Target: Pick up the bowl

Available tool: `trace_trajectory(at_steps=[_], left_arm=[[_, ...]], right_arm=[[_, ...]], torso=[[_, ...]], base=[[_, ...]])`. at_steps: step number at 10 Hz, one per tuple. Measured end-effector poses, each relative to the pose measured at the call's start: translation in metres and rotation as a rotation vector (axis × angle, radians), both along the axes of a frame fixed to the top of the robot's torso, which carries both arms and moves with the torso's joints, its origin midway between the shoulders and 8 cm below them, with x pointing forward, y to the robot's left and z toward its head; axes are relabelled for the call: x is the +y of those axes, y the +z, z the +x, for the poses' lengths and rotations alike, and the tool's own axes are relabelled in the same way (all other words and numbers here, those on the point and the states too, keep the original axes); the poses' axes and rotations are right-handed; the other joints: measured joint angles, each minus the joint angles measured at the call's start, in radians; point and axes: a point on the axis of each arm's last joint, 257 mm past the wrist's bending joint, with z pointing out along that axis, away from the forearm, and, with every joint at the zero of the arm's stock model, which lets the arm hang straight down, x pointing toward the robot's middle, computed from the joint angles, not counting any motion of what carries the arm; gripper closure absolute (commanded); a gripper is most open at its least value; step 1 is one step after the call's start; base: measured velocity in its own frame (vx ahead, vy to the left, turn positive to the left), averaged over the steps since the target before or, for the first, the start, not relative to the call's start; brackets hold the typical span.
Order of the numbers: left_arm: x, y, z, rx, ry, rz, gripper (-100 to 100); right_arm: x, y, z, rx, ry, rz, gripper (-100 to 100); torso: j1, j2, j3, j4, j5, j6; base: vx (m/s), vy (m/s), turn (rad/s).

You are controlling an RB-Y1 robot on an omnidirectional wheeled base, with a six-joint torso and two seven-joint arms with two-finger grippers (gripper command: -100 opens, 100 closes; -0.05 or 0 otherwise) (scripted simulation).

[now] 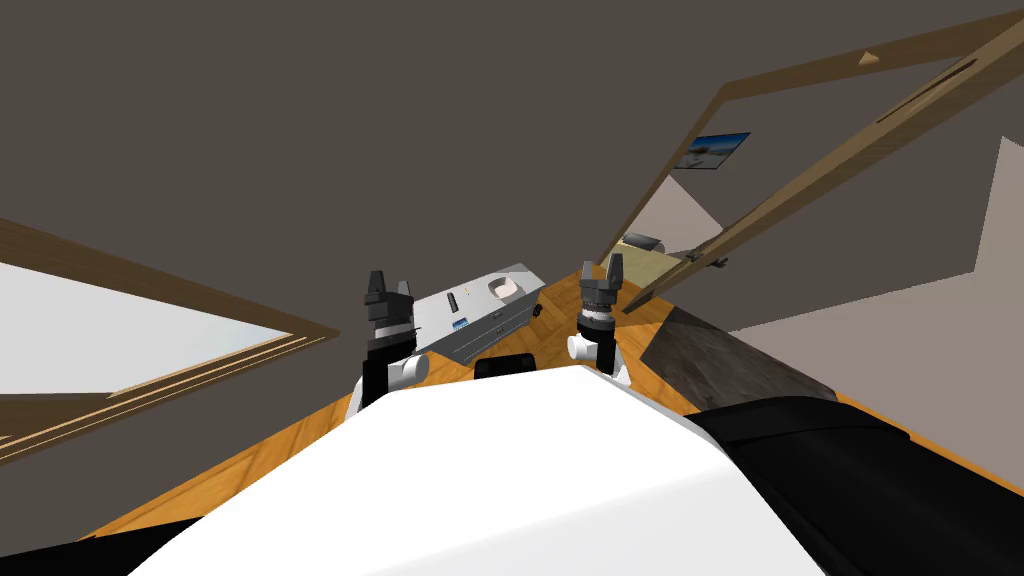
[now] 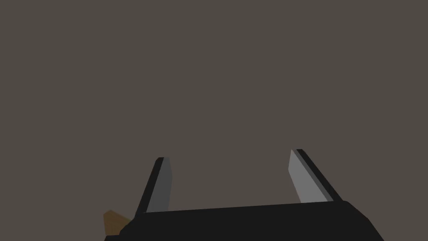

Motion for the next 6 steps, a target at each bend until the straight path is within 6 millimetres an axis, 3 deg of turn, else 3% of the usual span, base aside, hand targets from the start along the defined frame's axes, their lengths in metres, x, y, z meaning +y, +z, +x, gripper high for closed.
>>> trace_trajectory(at_steps=[6], left_arm=[[0.003, -0.026, 0.016, 0.110, -0.056, 0.002, -100]], right_arm=[[0.000, 0.000, 0.000, 0.000, 0.000, 0.000, 0]], torso=[[-0.006, 0.001, 0.001, 0.000, -0.001, 0.000]], base=[[-0.020, -0.065, 0.043]])
